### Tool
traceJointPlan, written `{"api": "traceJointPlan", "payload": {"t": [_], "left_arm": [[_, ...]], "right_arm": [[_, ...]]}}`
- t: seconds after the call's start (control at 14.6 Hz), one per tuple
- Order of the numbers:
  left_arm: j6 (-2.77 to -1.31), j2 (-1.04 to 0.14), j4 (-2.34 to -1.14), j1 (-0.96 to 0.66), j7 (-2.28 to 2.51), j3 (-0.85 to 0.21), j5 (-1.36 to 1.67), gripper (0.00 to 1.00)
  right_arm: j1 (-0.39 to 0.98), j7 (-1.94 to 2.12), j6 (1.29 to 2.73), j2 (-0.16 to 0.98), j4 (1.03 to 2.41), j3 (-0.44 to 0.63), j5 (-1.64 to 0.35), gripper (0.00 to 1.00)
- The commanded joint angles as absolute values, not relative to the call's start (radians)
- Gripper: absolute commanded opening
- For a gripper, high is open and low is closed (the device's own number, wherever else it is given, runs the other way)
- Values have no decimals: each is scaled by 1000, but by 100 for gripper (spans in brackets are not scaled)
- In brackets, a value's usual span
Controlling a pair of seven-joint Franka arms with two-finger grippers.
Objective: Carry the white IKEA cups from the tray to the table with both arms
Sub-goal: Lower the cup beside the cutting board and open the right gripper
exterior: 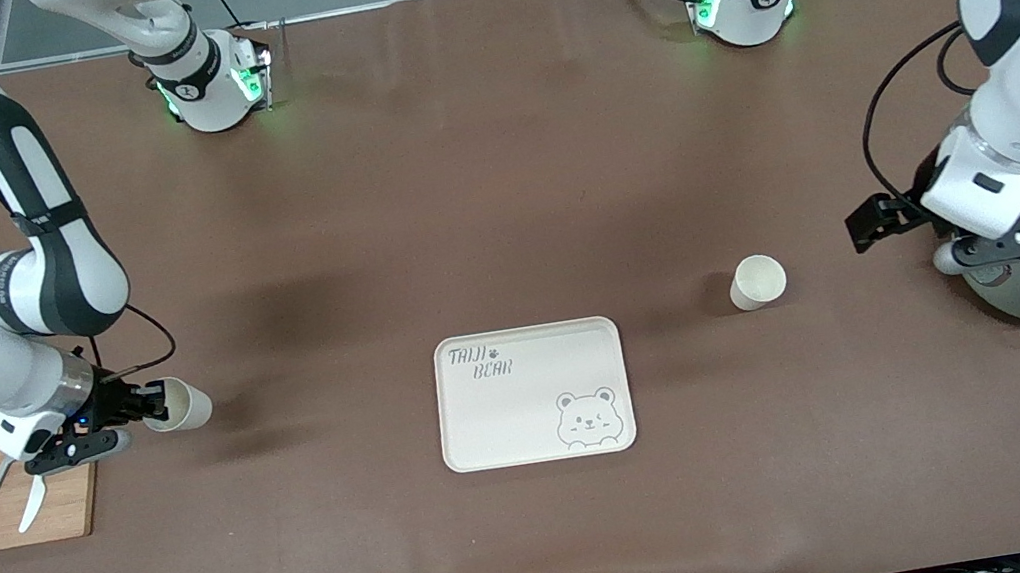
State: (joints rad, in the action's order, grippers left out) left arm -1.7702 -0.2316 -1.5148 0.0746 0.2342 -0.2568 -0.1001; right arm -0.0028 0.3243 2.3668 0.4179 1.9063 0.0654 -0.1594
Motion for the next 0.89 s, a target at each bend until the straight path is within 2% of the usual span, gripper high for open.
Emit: {"api": "traceJointPlan", "payload": {"t": [0.0,0.21,0.82], "left_arm": [[-1729,-262,-1448,-28,210,-127,-106,100],[-1729,-262,-1454,-26,215,-133,-106,100],[-1727,-268,-1459,-14,206,-146,-103,100]], "right_arm": [[-6,348,2408,428,1916,58,-187,0],[-6,377,2483,471,1917,58,-187,0],[-8,377,2575,523,1928,43,-187,0]]}}
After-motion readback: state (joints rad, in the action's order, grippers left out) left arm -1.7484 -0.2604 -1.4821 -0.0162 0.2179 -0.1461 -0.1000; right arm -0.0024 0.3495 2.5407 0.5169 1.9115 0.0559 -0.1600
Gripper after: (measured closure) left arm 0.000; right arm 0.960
